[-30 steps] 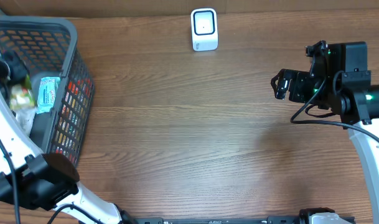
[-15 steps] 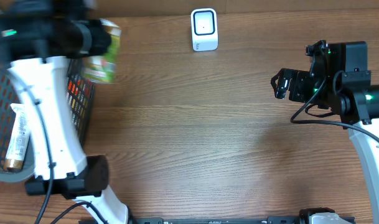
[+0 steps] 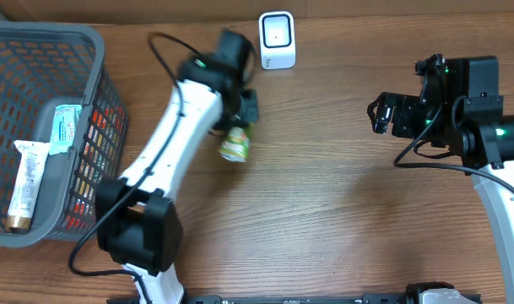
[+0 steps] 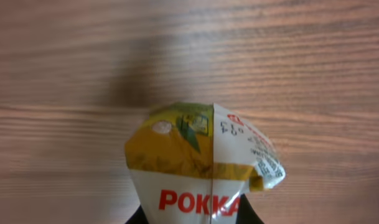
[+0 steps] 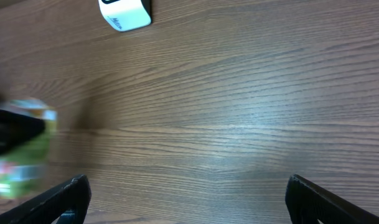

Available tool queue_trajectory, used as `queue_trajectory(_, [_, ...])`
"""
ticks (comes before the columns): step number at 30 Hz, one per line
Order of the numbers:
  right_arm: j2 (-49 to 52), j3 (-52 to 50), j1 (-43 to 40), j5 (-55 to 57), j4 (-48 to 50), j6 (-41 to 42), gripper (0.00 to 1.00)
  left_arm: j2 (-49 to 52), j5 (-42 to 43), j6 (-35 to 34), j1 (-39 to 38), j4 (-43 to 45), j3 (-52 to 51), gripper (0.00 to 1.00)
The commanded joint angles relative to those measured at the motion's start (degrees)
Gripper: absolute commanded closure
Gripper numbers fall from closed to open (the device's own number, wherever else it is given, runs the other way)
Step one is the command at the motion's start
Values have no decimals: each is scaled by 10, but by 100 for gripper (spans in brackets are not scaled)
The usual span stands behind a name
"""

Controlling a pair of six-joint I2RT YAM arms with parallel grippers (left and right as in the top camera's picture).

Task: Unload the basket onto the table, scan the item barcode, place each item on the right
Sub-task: 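Carry the juice pouch to the table centre and release it, then reach into the basket and grasp the red spaghetti pack with left gripper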

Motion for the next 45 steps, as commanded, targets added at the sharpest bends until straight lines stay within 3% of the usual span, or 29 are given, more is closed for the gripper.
queue_trajectory(1, [-2,12,4,-4,2,-4,0,-7,-5,-83,-40,73,-73,96])
queue_trajectory(6, [-2,11,4,-4,1,-4,0,-7,-11,-113,-73,162,-137,96])
queue_trajectory(11, [-2,11,4,-4,1,-4,0,-7,-11,-118,-75,196,-154,94])
queue_trajectory(12, [-2,11,4,-4,1,-4,0,-7,-11,-117,-75,200,-155,88])
queue_trajectory(14, [-2,11,4,-4,0,-4,0,-7,-11,-117,-73,203,-155,62])
queue_trajectory(17, [-2,11,4,-4,-1,-4,0,-7,-11,-115,-73,206,-155,41])
queue_trajectory(23, [-2,11,4,-4,-2,-4,0,-8,-11,-52,-72,211,-144,32])
queue_trajectory(28, [-2,11,4,-4,-3,-4,0,-18,-22,5,-53,134,-45,29])
queue_trajectory(34, [-2,11,4,-4,-4,-4,0,-45,-41,45,15,-22,170,25])
queue_trajectory(40, [-2,11,4,-4,-8,-4,0,-83,-43,49,132,-143,314,23])
queue_trajectory(45, [-2,11,4,-4,-7,-4,0,-130,-54,59,272,-203,333,19])
